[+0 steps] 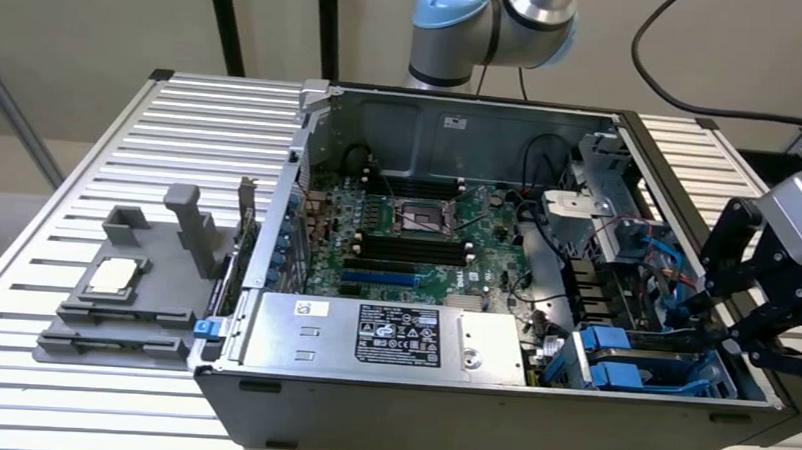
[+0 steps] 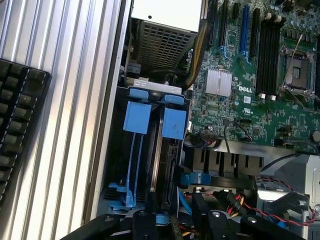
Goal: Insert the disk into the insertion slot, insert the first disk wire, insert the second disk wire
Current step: 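Insert the first disk wire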
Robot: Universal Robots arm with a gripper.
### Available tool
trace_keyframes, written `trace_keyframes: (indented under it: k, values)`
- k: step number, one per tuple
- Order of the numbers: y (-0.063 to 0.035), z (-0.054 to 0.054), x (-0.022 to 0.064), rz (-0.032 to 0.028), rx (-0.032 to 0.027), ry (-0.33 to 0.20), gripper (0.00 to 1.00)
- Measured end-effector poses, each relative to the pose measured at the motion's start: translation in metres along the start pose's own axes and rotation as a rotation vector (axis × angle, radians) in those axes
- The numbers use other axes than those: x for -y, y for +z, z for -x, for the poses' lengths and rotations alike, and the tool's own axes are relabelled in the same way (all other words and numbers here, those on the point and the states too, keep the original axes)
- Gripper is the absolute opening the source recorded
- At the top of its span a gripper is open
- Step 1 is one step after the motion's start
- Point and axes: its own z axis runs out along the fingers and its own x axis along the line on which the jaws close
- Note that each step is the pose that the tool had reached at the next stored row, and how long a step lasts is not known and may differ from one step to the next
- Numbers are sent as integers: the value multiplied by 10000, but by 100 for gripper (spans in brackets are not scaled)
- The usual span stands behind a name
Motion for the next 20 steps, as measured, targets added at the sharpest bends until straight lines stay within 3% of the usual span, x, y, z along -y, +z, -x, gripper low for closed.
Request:
trace_keyframes:
  k: [1, 5, 13, 15, 16, 20]
  values:
    - [-1, -1, 5, 2, 24, -31, 35]
    - [4, -8, 20, 13, 73, -129, 35]
    - [34, -18, 27, 32, 270, -384, 35]
    - [34, -17, 28, 35, 281, -409, 32]
    - [34, -17, 28, 35, 281, -410, 25]
    - [35, -18, 28, 35, 282, -411, 25]
